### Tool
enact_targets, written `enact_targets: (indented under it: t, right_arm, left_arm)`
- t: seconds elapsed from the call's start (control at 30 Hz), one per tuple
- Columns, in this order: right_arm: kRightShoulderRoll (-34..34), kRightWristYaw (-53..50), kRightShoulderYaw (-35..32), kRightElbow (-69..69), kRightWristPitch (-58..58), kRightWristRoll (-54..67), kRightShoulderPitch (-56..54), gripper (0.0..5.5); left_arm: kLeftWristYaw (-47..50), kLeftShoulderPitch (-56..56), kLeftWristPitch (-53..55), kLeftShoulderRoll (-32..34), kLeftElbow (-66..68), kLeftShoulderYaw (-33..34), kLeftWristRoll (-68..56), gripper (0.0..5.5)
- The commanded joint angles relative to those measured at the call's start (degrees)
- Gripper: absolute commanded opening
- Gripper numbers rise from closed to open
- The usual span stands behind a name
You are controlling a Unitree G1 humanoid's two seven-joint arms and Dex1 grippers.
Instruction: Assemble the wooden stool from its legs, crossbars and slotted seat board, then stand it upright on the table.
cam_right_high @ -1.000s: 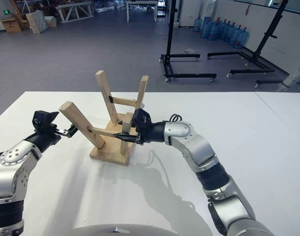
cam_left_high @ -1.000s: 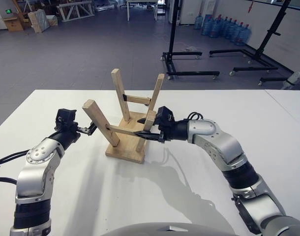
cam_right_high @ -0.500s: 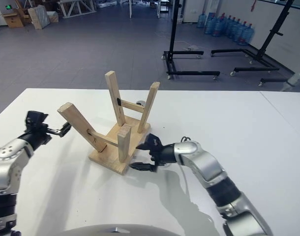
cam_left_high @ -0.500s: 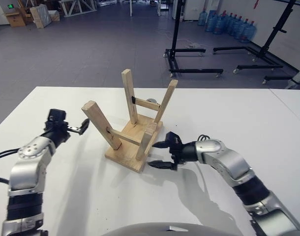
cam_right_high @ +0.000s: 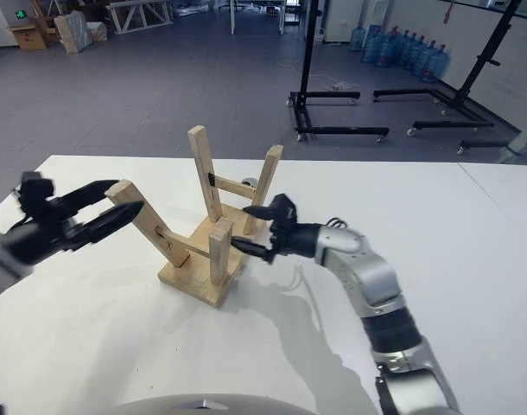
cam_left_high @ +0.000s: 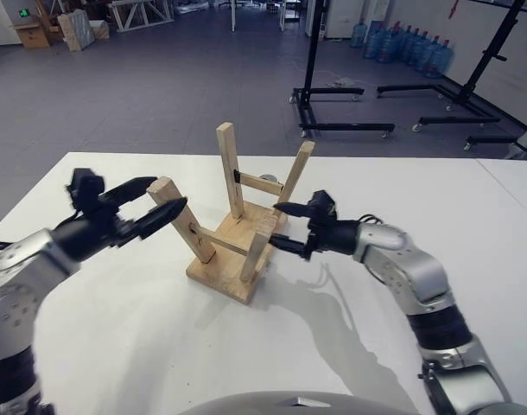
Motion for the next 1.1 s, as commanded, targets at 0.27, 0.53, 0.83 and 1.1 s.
enact_targets:
  t: [0.27, 0.53, 0.83, 1.1]
  right_arm:
    - [-15.2, 10.3, -9.1, -12.1, 4.9, 8.0, 0.8, 4.22]
    - [-14.1, 3.5, -27.7, -12.6, 10.1, 38.3, -12.5, 4.22]
    - [-11.2, -0.1, -25.6, -7.1, 8.7, 35.6, -11.4, 4.22]
    - [-11.5, 2.2, -25.8, -2.1, 8.2, 33.3, -9.8, 4.22]
  left_arm:
    - [-2.1, -30.7, -23.8, -10.0, 47.1, -14.9, 21.4, 5.40]
    - [-20.3, -49.1, -33.6, -11.0, 77.9, -15.3, 25.6, 5.40]
    - [-25.6, -55.9, -36.8, -9.8, 85.4, -11.6, 26.4, 5.40]
    - [-25.4, -55.5, -12.4, 4.5, 49.3, -2.1, 12.0, 5.40]
